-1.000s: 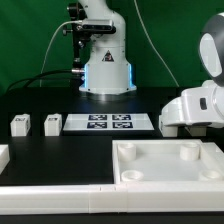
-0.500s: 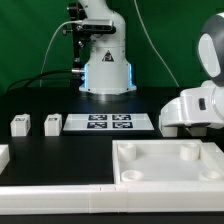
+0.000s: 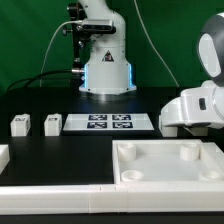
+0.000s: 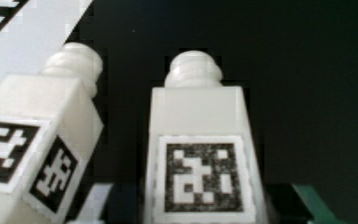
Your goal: Assemble one leg
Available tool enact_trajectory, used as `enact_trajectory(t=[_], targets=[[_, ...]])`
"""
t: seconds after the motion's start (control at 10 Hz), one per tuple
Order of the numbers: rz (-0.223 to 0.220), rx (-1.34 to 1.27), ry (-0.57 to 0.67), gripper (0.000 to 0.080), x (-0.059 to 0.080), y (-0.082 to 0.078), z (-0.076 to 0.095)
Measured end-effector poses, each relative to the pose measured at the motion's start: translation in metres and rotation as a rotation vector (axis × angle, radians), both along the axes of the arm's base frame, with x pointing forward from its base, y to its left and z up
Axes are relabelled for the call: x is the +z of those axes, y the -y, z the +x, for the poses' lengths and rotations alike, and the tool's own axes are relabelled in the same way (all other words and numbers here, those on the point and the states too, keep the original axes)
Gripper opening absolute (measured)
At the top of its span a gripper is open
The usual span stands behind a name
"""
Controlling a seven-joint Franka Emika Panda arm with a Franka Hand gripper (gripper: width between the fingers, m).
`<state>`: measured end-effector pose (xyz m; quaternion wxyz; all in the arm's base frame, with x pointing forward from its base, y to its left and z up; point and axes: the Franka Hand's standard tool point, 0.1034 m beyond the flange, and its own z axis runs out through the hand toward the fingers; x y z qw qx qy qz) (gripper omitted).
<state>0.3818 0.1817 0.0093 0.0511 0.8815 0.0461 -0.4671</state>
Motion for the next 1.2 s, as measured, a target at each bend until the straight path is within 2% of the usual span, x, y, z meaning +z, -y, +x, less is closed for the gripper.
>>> enact_trajectory(t=[0.1, 0.4, 0.5, 0.6, 0.7, 0.9, 1.0, 1.1, 1.2], targets=[[-0.023, -0.014, 0.011, 0.0290, 0.006, 0.002, 0.000], [-0.048, -0.017, 0.020, 0.0291, 0.034, 0.009, -0.003], [-0.050, -0.018, 0.029, 0.0291, 0.047, 0.011, 0.000], [-0.055, -0.026, 0.044, 0.0291, 0.067, 0.018, 0.006], [-0.053, -0.030, 0.063, 0.0291, 0.073, 0.020, 0.008], [-0.054, -0.027, 0.056, 0.0291, 0.069, 0.020, 0.005], [-0.032, -0.026, 0.161, 0.0291, 0.063, 0.015, 0.017], [-0.010, -0.024, 0.250, 0.0291, 0.068, 0.014, 0.019], [0.025, -0.001, 0.358, 0.0291, 0.076, 0.018, 0.030]])
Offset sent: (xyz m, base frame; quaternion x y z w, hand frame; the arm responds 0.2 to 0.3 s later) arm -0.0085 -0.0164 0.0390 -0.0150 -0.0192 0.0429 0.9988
